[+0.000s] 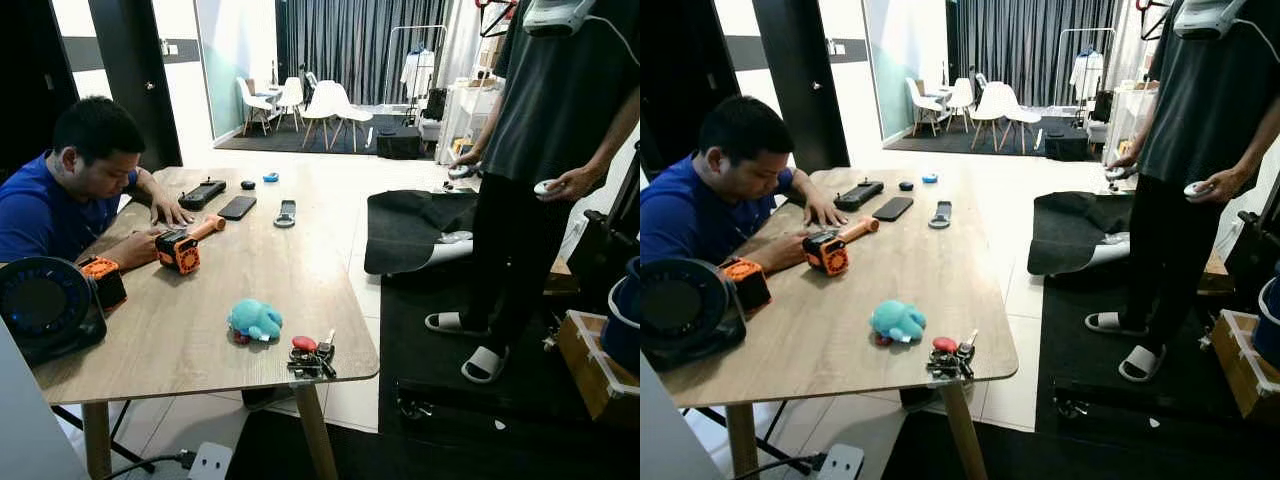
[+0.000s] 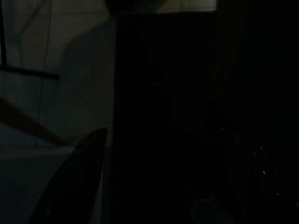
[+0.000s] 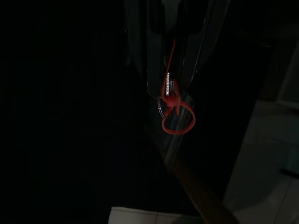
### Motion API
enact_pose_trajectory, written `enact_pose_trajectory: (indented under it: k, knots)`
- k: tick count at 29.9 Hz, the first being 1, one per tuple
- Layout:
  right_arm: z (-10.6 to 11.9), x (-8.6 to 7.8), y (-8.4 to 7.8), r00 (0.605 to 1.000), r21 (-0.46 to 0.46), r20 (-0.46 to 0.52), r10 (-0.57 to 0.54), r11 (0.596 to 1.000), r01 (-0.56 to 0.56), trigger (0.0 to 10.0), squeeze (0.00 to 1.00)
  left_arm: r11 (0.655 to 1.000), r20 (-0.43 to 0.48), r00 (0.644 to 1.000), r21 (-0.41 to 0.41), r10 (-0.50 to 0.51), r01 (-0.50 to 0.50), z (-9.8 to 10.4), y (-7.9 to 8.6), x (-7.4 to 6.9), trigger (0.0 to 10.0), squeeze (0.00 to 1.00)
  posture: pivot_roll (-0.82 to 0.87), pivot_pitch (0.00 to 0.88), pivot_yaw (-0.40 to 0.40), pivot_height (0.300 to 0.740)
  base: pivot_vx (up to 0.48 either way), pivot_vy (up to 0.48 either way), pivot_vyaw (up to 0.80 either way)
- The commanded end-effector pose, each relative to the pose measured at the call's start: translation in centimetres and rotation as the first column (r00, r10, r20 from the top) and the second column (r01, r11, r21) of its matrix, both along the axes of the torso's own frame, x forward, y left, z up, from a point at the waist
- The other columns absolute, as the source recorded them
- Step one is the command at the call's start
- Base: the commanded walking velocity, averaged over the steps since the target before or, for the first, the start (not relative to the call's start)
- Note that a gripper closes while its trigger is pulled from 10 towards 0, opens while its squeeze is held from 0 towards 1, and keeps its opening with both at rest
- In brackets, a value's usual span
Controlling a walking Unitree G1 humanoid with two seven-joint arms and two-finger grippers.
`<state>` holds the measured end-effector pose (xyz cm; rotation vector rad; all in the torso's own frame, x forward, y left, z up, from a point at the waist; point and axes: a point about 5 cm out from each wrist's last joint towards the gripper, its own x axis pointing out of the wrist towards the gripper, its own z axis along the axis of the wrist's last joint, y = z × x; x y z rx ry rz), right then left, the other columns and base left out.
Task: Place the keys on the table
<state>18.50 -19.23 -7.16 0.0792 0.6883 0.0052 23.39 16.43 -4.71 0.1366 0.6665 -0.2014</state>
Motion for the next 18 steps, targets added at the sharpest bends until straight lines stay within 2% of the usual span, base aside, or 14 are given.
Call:
enact_pose_trajectory:
  k: [1, 2, 3, 4, 5, 7, 9, 11, 12, 13, 14, 16, 17, 18]
  knots:
    - [0.4, 0.2, -1.2, 0.998, -0.042, 0.042, -0.055, 0.997, 0.057, 10.0, 0.00, 0.998, 0.031, 0.998, 0.017, -0.061, 0.060, 0.3, 0.4, -0.1, 10.0, 0.00, 0.06, 0.019, 0.034, 0.740, 0.000, 0.000, 0.00]
    - [0.8, 0.3, -2.2, 0.993, -0.079, 0.070, -0.092, 0.992, 0.098, 10.0, 0.00, 0.994, 0.051, 0.993, 0.016, -0.111, 0.110, 0.5, 0.1, 0.0, 10.0, 0.00, 0.06, 0.019, 0.034, 0.740, 0.000, 0.000, 0.00]
    - [0.8, 0.3, -2.2, 0.993, -0.079, 0.070, -0.092, 0.992, 0.098, 10.0, 0.00, 0.994, 0.051, 0.993, 0.016, -0.111, 0.110, 0.5, 0.1, 0.0, 10.0, 0.00, 0.06, 0.019, 0.034, 0.740, 0.000, 0.000, 0.00]
    - [1.3, 0.5, -3.5, 0.983, -0.117, 0.111, -0.146, 0.980, 0.159, 10.0, 0.00, 0.987, 0.068, 0.985, 0.014, -0.159, 0.158, 0.8, -0.2, 0.0, 10.0, 0.00, 0.06, 0.019, 0.034, 0.740, 0.000, 0.000, 0.00]
    - [1.3, 0.5, -3.5, 0.983, -0.117, 0.111, -0.146, 0.980, 0.159, 10.0, 0.00, 0.987, 0.068, 0.985, 0.014, -0.159, 0.158, 0.8, -0.2, 0.0, 10.0, 0.00, 0.06, 0.019, 0.034, 0.740, 0.000, 0.000, 0.00]
    - [3.6, 1.7, -6.8, 0.927, -0.158, 0.258, -0.271, 0.935, 0.317, 10.0, 0.00, 0.969, 0.097, 0.964, 0.012, -0.246, 0.246, 1.3, -0.7, -0.1, 10.0, 0.00, 0.06, 0.027, 0.041, 0.740, 0.000, 0.000, 0.00]
    - [5.8, 3.1, -8.8, 0.867, -0.159, 0.382, -0.320, 0.901, 0.403, 10.0, 0.00, 0.955, 0.103, 0.950, 0.002, -0.296, 0.298, 1.5, -1.0, -0.2, 10.0, 0.00, 0.05, 0.029, 0.045, 0.740, 0.000, 0.000, 0.00]
    - [6.4, 3.4, -9.2, 0.853, -0.158, 0.410, -0.324, 0.895, 0.416, 10.0, 0.00, 0.951, 0.103, 0.946, -0.002, -0.307, 0.308, 1.5, -1.1, -0.2, 10.0, 0.00, 0.05, 0.029, 0.045, 0.740, 0.000, 0.000, 0.00]
    - [7.3, 4.0, -9.7, 0.831, -0.152, 0.452, -0.325, 0.889, 0.431, 10.0, 0.00, 0.946, 0.105, 0.941, -0.008, -0.321, 0.324, 1.6, -1.2, -0.2, 10.0, 0.00, 0.05, 0.030, 0.046, 0.740, 0.000, 0.000, 0.00]
    - [10.1, 6.0, -10.8, 0.766, -0.138, 0.563, -0.311, 0.878, 0.458, 10.0, 0.00, 0.927, 0.128, 0.922, -0.040, -0.364, 0.372, 2.0, -1.8, -0.3, 10.0, 0.00, 0.05, 0.030, 0.048, 0.740, 0.000, 0.000, 0.00]
    - [10.1, 6.0, -10.8, 0.766, -0.138, 0.563, -0.311, 0.878, 0.458, 10.0, 0.00, 0.927, 0.128, 0.922, -0.040, -0.364, 0.372, 2.0, -1.8, -0.3, 10.0, 0.00, 0.05, 0.030, 0.048, 0.740, 0.000, 0.000, 0.00]
    - [11.9, 7.1, -11.3, 0.722, -0.132, 0.625, -0.296, 0.872, 0.472, 10.0, 0.00, 0.911, 0.154, 0.906, -0.063, -0.394, 0.407, 2.4, -2.1, -0.3, 10.0, 0.00, 0.05, 0.030, 0.048, 0.740, 0.000, 0.000, 0.00]
    - [13.5, 8.2, -11.6, 0.686, -0.116, 0.668, -0.288, 0.871, 0.478, 10.0, 0.00, 0.899, 0.185, 0.893, -0.084, -0.410, 0.430, 2.9, -2.3, -0.3, 10.0, 0.00, 0.04, 0.031, 0.047, 0.740, 0.000, 0.000, 0.00]
    - [13.5, 8.2, -11.6, 0.686, -0.116, 0.668, -0.288, 0.871, 0.478, 10.0, 0.00, 0.899, 0.185, 0.893, -0.084, -0.410, 0.430, 2.9, -2.3, -0.3, 10.0, 0.00, 0.04, 0.031, 0.047, 0.740, 0.000, 0.000, 0.00]
